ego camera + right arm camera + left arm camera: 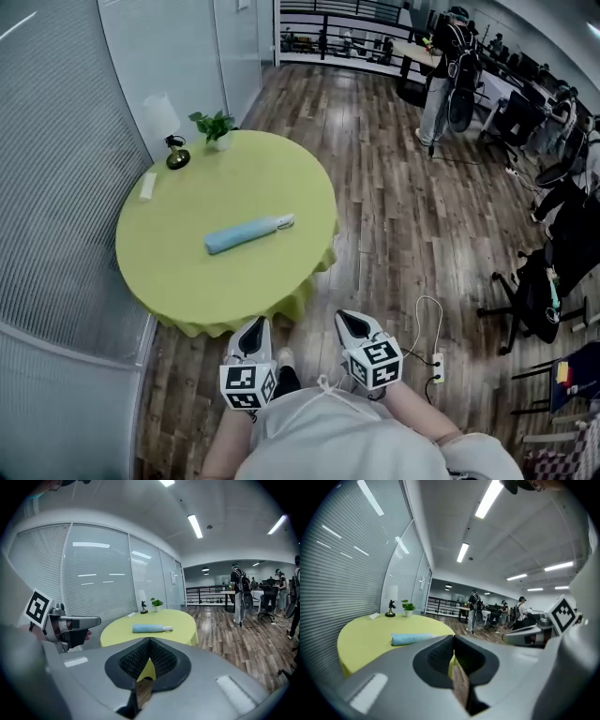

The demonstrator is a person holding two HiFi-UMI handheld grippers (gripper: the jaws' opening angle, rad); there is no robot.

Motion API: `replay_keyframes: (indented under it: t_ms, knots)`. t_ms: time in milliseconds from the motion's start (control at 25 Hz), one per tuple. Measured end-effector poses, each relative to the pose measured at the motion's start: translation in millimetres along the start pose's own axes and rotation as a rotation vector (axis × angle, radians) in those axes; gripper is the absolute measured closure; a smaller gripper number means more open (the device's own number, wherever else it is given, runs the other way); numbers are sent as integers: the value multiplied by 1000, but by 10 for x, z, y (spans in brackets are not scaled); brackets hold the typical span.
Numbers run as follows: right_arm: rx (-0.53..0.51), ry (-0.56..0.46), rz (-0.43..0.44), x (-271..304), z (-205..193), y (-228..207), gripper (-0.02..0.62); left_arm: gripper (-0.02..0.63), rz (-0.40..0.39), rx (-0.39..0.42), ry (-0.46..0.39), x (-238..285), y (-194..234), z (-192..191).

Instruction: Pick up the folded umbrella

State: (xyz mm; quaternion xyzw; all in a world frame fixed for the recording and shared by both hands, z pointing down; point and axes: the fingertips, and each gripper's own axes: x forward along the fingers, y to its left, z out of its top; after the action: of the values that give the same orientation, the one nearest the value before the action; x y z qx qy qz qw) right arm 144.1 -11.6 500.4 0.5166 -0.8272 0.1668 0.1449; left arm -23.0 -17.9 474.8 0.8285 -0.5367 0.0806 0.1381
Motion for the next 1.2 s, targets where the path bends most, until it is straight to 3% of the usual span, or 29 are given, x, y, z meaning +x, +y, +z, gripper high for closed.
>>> replay_keyframes:
  t_ms: [320,560,840,1080,1200]
  knots:
    - [10,4,-28,1449,741,-210,597,598,-31,22,39,1177,1086,440]
    - [28,62,-21,2184,853,-250,597,600,43,58,112,1686,1710,354]
    - [5,115,40,2887,842,-243,597,600,38,-32,169,2193,2146,178]
    - [28,171,82,3412,831,-334,597,598,37,88,263,2653,2419,12]
    - [32,206,100,3599,803,-406,597,544,25,162,356,2862,2510,-91]
